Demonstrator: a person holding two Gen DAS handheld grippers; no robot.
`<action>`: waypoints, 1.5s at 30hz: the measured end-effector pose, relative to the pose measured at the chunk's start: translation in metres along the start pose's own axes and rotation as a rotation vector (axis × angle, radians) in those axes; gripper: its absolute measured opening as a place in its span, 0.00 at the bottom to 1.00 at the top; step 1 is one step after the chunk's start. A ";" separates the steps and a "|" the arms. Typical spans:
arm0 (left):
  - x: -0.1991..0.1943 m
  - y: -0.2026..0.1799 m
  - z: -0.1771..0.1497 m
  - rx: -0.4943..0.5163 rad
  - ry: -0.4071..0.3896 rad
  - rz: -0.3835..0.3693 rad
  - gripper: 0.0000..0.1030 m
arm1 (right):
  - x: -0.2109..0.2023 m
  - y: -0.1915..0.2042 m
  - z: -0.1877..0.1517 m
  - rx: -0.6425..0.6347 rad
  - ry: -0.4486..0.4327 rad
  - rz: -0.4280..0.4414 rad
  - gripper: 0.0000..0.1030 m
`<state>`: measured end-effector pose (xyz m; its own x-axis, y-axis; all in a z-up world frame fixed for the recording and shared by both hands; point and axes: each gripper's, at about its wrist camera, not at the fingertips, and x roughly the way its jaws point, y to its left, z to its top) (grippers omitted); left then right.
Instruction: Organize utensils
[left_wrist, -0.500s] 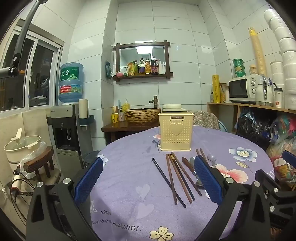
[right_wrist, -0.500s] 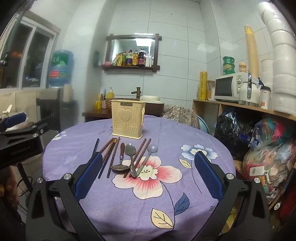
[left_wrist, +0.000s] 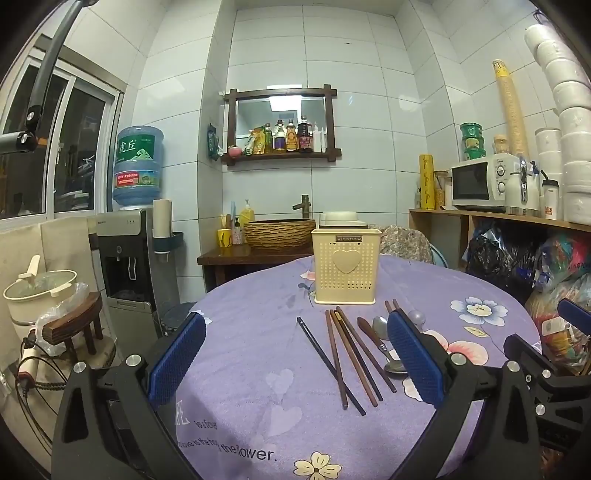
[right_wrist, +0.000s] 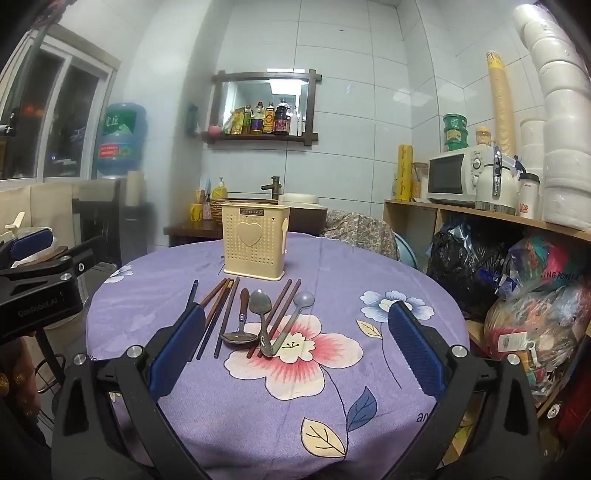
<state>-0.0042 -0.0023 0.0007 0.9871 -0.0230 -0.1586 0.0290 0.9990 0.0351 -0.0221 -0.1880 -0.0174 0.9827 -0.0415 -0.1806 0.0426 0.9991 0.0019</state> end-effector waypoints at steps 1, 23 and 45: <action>0.000 0.001 0.000 0.000 0.001 0.000 0.95 | 0.000 0.002 -0.001 0.000 0.001 0.001 0.95; 0.002 0.004 0.000 0.002 0.013 -0.001 0.95 | 0.000 0.005 0.000 0.004 0.009 0.007 0.95; 0.003 0.005 -0.002 0.004 0.012 0.000 0.95 | 0.002 0.004 -0.004 0.005 0.012 0.008 0.95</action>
<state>-0.0010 0.0027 -0.0013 0.9851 -0.0226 -0.1704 0.0296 0.9988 0.0386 -0.0205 -0.1837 -0.0214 0.9809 -0.0334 -0.1919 0.0355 0.9993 0.0079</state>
